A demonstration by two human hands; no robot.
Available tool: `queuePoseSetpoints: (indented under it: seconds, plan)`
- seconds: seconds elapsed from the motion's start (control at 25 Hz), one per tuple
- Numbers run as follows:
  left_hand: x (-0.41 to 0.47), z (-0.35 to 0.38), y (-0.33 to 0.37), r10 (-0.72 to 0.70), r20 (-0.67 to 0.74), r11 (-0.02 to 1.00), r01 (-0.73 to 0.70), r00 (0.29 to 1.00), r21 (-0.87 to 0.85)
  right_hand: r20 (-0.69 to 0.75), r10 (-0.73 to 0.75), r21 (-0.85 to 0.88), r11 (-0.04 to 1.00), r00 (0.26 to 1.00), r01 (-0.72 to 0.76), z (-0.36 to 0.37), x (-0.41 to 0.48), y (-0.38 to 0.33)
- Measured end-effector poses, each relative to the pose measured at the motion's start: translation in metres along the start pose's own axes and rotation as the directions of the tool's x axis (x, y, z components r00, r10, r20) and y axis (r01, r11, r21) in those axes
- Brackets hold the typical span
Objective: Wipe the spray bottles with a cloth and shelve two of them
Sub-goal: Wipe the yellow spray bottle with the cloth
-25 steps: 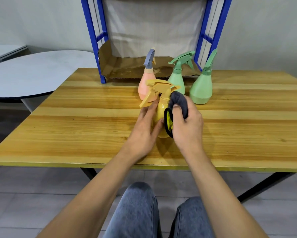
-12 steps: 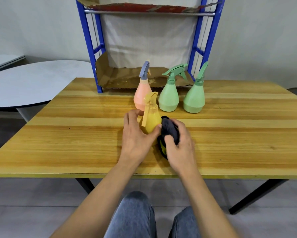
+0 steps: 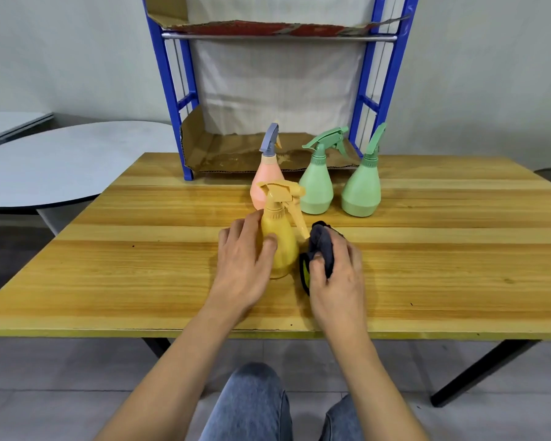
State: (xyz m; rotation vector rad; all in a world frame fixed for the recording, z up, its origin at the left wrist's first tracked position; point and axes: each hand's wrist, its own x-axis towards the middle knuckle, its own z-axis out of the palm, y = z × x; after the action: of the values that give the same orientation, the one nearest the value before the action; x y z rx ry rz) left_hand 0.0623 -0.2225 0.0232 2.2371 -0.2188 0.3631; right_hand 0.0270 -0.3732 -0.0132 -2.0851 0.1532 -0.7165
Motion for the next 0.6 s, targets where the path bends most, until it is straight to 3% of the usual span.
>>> queuePoseSetpoints:
  seconds: [0.16,0.32,0.48,0.6]
  plan:
    - [-0.003,-0.008,-0.005,0.013,0.016,0.998,-0.012,1.000,-0.064,-0.014,0.014,0.025,1.000,1.000,-0.013,-0.004,0.002,0.001]
    - [0.001,-0.003,0.002,-0.005,0.007,0.989,0.005,1.000,-0.148,-0.047,-0.060,0.141,0.988,0.997,0.066,-0.010,-0.006,-0.004]
    - [-0.002,0.000,-0.004,0.128,0.094,0.981,-0.113,0.987,-0.156,0.017,-0.021,0.235,0.972,1.000,0.017,-0.007,0.010,-0.026]
    - [-0.002,0.001,-0.008,0.154,0.076,0.976,-0.139,0.985,-0.170,0.071,-0.054,0.308,0.951,0.996,0.030,-0.004,0.024,-0.035]
